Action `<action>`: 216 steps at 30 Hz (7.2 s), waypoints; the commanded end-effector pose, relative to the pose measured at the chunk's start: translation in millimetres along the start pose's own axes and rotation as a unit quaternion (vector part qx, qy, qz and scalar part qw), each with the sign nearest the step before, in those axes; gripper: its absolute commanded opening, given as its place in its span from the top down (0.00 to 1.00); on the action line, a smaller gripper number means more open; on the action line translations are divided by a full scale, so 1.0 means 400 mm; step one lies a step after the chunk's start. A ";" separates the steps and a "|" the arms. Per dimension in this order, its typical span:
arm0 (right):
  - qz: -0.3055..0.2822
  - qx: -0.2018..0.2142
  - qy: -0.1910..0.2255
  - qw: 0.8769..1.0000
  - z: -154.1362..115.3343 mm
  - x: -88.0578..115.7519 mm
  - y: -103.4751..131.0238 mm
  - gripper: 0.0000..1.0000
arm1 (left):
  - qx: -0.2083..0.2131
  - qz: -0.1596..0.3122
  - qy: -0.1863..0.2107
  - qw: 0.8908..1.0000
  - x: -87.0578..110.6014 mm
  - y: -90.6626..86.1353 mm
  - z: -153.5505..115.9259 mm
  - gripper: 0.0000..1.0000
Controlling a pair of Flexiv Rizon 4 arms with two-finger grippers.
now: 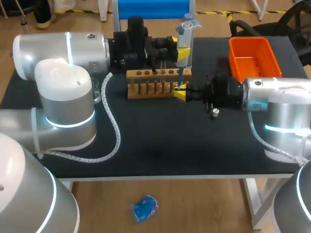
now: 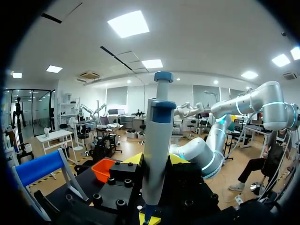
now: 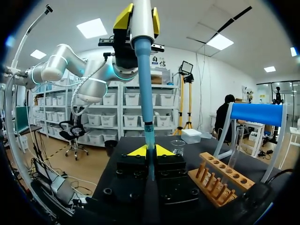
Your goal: Invert the test tube, pick up the pipette, mount the tip to pipette, aspirate from beaker and dispense into the tube, eject the tip, return the pipette, and cap with the stopper.
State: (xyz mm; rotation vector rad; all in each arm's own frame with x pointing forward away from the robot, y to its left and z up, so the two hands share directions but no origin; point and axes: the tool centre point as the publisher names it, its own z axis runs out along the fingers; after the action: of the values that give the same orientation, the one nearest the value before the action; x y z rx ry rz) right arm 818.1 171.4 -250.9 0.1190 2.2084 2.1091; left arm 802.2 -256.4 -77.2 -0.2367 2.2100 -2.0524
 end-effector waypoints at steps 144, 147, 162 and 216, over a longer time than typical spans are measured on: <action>0.008 0.034 0.184 0.982 -0.187 0.029 0.033 0.00 | 0.019 -0.002 -0.222 0.975 -0.485 0.138 -0.626 1.00; 0.008 0.034 0.184 0.982 -0.187 0.029 0.033 0.00 | 0.028 -0.002 -0.217 0.976 -0.495 0.152 -0.632 1.00; 0.008 0.034 0.184 0.982 -0.187 0.029 0.033 0.00 | 0.033 0.016 -0.209 0.977 -0.556 0.212 -0.654 1.00; 0.008 0.034 0.184 0.982 -0.187 0.029 0.033 0.00 | 0.029 -0.010 -0.207 0.978 -0.568 0.370 -0.624 1.00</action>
State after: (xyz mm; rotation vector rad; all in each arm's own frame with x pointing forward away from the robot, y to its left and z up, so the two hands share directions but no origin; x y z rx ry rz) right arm 797.7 100.3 -234.9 -0.2712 2.4783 2.2154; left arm 969.7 42.9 -208.4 -0.6235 1.9013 -1.8604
